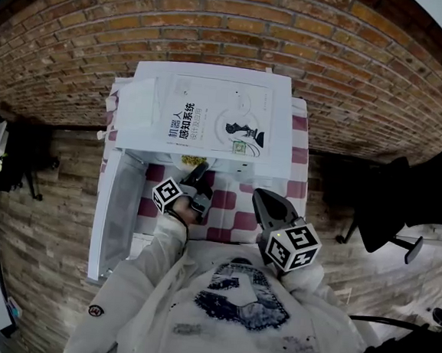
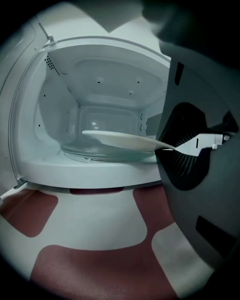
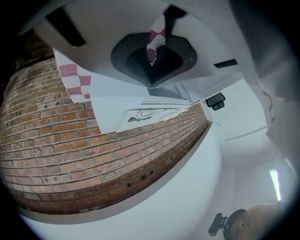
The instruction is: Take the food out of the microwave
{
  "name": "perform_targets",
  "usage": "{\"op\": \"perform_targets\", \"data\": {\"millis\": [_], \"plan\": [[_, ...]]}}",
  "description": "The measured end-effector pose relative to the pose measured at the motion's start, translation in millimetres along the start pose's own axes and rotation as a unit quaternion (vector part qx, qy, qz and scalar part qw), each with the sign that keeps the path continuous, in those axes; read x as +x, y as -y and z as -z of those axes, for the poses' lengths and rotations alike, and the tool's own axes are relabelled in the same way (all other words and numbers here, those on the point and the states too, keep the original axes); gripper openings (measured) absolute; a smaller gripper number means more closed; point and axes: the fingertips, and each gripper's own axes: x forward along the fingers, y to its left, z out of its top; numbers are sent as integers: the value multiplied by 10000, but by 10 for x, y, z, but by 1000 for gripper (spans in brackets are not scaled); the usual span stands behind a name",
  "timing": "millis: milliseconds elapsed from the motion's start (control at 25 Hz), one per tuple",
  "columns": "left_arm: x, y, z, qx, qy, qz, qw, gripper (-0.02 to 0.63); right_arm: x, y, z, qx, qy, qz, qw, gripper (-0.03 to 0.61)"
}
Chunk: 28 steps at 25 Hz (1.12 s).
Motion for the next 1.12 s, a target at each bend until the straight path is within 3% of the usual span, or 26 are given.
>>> {"op": "perform_targets", "data": {"millis": [560,1120], "plan": [[-87,-2,64,-232,155,188,9994,18,-167,26,93,53,5,3,10000,14],[-414,221,276,-339,-11,408,9986,18,-141,-204,191,197,80,-176,9996,14]]}}
